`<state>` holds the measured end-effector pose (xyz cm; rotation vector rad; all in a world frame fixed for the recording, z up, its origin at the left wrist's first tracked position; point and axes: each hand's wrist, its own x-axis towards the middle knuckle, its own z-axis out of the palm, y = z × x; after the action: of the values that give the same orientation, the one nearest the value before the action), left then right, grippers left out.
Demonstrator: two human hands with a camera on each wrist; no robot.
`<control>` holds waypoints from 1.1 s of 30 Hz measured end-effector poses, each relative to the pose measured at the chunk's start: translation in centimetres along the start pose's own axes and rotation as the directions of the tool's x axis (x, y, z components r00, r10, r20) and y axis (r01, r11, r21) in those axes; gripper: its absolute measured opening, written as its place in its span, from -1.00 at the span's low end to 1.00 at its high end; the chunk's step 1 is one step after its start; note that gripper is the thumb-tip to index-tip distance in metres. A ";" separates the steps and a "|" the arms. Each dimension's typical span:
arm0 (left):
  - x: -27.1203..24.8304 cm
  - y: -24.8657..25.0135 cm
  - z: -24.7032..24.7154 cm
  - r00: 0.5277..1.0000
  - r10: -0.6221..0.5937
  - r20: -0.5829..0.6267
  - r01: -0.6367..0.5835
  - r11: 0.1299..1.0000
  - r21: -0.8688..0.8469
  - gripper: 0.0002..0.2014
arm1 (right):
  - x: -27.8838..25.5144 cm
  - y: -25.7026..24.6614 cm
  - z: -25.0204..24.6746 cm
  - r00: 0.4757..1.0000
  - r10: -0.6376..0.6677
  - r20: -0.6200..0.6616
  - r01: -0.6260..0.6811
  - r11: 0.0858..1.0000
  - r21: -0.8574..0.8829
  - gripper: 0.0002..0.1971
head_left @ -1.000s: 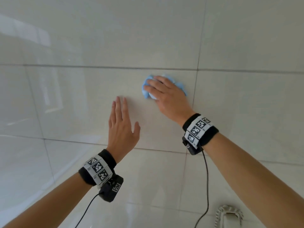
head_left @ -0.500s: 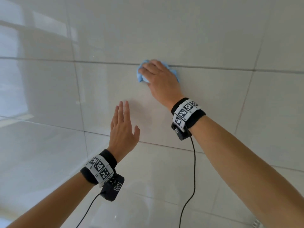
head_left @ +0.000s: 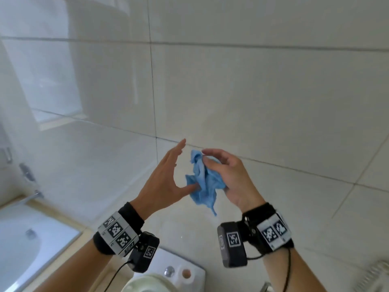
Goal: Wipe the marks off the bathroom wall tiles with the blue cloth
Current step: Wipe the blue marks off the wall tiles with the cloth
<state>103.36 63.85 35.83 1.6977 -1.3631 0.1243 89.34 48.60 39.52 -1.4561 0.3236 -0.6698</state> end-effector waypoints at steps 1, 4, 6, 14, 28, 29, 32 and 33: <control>-1.2 -0.2 -0.2 0.999 -0.003 0.049 0.003 1.000 -0.004 0.15 | -1.1 1.1 0.6 0.998 0.056 0.003 -0.056 0.995 0.086 -0.77; -4.7 -0.7 -0.4 0.982 -0.004 0.190 0.000 1.000 0.024 0.22 | -3.4 3.6 1.7 0.992 0.123 -0.016 -0.118 0.977 0.179 -0.74; -6.8 -0.6 -0.4 0.975 -0.024 0.222 0.014 0.999 0.046 0.27 | -4.5 4.9 1.9 0.990 0.140 -0.016 -0.133 0.969 0.210 -0.69; -11.7 2.0 0.1 0.983 -0.117 0.144 0.080 0.968 0.238 0.19 | -7.4 10.0 2.4 0.936 0.262 0.235 -0.328 0.892 0.311 -0.68; -15.2 8.8 2.9 0.943 -0.077 -0.322 0.270 0.744 0.611 -0.17 | -12.4 9.3 0.1 0.782 0.343 0.521 -0.488 0.856 0.170 -0.46; -15.6 9.3 2.9 0.924 -0.100 -0.370 0.323 0.720 0.614 -0.19 | -12.7 9.0 0.2 0.763 0.356 0.540 -0.517 0.837 0.178 -0.48; -17.5 10.5 2.4 0.868 -0.217 -0.447 0.462 0.686 0.562 -0.27 | -14.0 8.2 1.9 0.708 0.407 0.576 -0.614 0.758 0.219 -0.48; -18.5 10.8 1.9 0.859 -0.265 -0.439 0.485 0.697 0.528 -0.28 | -14.6 8.2 2.8 0.699 0.410 0.586 -0.631 0.740 0.234 -0.47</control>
<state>86.67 76.30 30.28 2.3541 -0.7064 0.6605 81.45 59.33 29.04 -0.9832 0.1626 0.1402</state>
